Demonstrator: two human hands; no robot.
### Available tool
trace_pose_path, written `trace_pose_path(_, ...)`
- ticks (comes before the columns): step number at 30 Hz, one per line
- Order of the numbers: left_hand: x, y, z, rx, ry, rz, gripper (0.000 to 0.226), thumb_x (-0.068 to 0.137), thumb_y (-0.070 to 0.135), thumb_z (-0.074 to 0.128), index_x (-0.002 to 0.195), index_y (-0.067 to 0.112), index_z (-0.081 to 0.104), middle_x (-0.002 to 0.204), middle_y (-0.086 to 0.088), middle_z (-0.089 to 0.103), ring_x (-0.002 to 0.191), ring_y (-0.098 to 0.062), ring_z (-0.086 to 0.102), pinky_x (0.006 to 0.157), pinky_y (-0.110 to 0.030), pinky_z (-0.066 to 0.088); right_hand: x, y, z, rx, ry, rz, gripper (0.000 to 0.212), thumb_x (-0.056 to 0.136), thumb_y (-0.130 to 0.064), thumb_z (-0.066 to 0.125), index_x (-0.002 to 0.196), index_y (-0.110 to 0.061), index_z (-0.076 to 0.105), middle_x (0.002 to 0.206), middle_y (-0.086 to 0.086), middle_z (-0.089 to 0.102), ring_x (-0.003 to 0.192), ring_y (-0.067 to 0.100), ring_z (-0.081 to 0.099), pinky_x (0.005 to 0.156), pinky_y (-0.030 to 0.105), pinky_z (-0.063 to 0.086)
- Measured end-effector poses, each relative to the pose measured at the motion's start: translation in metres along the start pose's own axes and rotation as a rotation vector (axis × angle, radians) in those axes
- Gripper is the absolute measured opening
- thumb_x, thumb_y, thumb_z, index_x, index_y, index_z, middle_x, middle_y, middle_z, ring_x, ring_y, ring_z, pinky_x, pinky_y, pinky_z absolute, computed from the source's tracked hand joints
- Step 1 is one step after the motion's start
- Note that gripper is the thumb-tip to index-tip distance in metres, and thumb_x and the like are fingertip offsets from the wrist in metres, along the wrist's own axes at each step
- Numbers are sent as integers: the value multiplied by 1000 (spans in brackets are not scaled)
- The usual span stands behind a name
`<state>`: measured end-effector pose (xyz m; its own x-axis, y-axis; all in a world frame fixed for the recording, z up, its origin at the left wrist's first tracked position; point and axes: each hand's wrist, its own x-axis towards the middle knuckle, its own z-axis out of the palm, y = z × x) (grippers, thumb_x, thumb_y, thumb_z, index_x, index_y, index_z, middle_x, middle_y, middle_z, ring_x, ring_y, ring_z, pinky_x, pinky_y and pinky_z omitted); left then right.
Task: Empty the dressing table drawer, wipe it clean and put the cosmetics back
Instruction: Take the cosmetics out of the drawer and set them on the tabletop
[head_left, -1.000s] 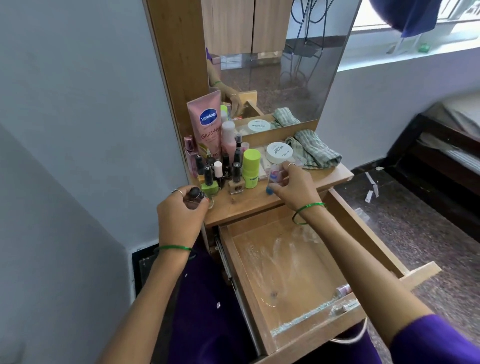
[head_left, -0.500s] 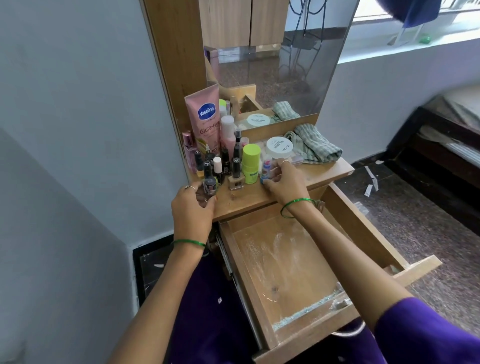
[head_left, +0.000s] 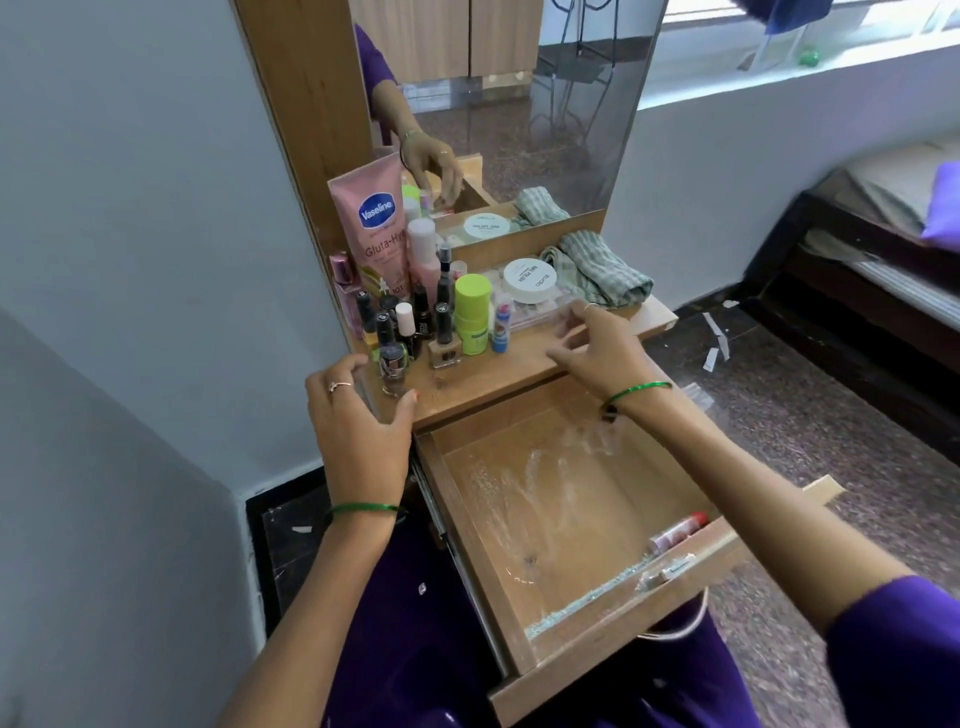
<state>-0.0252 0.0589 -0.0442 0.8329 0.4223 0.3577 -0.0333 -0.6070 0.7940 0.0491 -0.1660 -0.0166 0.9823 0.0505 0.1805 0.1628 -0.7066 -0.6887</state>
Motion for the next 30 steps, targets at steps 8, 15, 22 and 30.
trace_pose_path(8, -50, 26, 31, -27, -197, 258, 44, 78, 16, 75, 117, 13, 55, 116, 2, 41, 108, -17, 48, 93, -21, 42, -45, 59, -69, -377, -455, 80, 13, 80, -19, 71, 91, -19, 65, 87, -2, 66, 80, 12, 60, 74, 18, 46)
trace_pose_path(15, -64, 40, 75, 56, -546, 449, 33, 81, 19, 71, 111, 20, 58, 111, 6, 50, 103, -11, 47, 90, -18, 39, -79, 91, -65, -608, -740, 203, 31, 83, -4, 49, 102, -17, 69, 95, -2, 68, 83, 12, 57, 76, 15, 39)
trace_pose_path(22, -49, 48, 120, 304, -803, 626, 40, 87, 5, 55, 125, 18, 53, 118, 0, 49, 106, -20, 52, 91, -35, 46, -87, 107, -38, -683, -873, 234, 22, 82, -19, 61, 103, -11, 65, 108, 8, 67, 105, 27, 60, 87, 29, 48)
trace_pose_path(30, -32, 73, 177, 607, -1144, 550, 65, 87, -3, 44, 141, 32, 35, 128, -6, 43, 116, -29, 50, 84, -38, 48, -88, 112, -36, -695, -956, 259, 27, 72, -42, 76, 73, -24, 55, 96, 4, 67, 95, 23, 63, 80, 28, 50)
